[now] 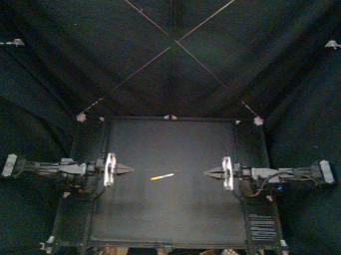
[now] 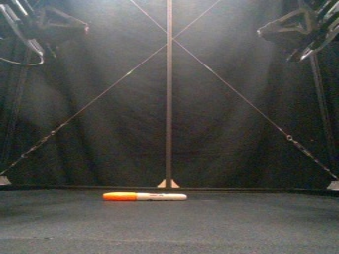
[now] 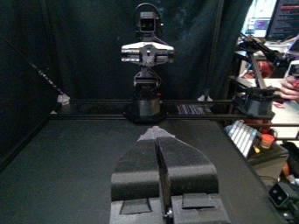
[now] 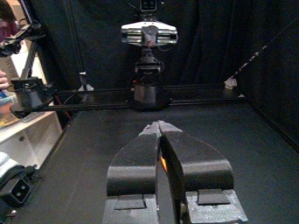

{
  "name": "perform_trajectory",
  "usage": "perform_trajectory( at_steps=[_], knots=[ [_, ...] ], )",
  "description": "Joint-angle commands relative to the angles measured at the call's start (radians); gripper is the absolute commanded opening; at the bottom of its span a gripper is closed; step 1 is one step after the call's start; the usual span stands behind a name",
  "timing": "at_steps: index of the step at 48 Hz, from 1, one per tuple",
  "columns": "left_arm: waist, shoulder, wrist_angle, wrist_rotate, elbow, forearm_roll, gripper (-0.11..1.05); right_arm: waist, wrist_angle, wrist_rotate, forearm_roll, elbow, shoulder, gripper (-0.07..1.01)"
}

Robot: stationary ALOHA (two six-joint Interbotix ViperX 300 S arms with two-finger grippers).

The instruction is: Uncap the pen

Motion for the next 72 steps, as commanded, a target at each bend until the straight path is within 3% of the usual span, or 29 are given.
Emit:
perform_trajectory(
  at_steps=[1,7,12,16,23,30,34,42,52,60,65,72],
  knots=[
    [0.000,0.051,-0.014,0.0031,-0.006,0.008,-0.04,-0.006,-0.011,0.003,-0.002,-0.005,0.058,-0.02],
    [0.000,0.117,-0.021,0.0031,-0.011,0.006,0.07,-0.037,-0.049,0.002,-0.003,-0.034,0.212,0.05],
    [0.000,0.202,-0.064,0.0031,-0.011,0.006,0.21,-0.086,-0.077,-0.005,-0.006,-0.103,0.416,0.09],
    [0.000,0.267,-0.089,0.0031,-0.011,0.008,0.35,-0.101,-0.078,-0.014,-0.026,-0.179,0.580,0.17],
    [0.009,0.307,-0.101,0.0031,-0.006,0.005,0.52,-0.120,-0.074,0.003,-0.057,-0.313,0.834,0.48],
    [0.012,0.307,-0.101,0.0031,0.000,0.005,0.55,-0.146,-0.057,-0.005,-0.083,-0.408,1.005,0.84],
    [0.014,0.307,-0.103,0.0031,0.005,0.005,0.55,-0.150,-0.031,-0.002,-0.130,-0.443,1.060,0.94],
    [0.018,0.307,-0.103,0.0031,0.008,0.005,0.55,-0.170,-0.003,0.003,-0.167,-0.500,1.144,0.94],
    [0.020,0.307,-0.101,0.0031,0.014,0.003,0.55,-0.175,0.003,0.006,-0.158,-0.520,1.209,0.94],
    [0.020,0.307,-0.103,0.0031,0.014,0.005,0.55,-0.175,0.011,0.034,-0.156,-0.522,1.238,0.93],
    [0.020,0.307,-0.101,0.0046,0.015,0.003,0.56,-0.169,0.012,0.034,-0.149,-0.522,1.252,0.88],
    [0.026,0.310,-0.103,-0.0015,0.017,-0.002,0.57,-0.164,0.037,0.034,-0.146,-0.520,1.256,0.70]
  ],
)
